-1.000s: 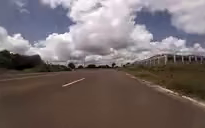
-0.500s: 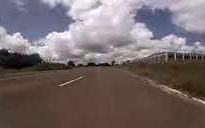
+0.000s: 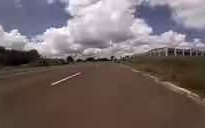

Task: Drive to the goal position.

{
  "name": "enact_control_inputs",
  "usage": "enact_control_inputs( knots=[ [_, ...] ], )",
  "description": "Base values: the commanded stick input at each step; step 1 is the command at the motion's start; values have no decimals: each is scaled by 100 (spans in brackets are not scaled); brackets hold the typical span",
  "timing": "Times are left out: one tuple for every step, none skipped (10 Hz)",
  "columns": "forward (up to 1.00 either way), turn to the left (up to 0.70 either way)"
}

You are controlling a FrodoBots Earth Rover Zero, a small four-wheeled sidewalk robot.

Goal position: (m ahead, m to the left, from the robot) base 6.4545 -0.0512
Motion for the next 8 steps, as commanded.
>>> enact_control_inputs(
  knots=[
    [100,0],
    [100,-40],
    [100,-39],
    [100,-17],
    [100,0],
    [100,0],
    [100,0],
    [100,0]
  ],
)
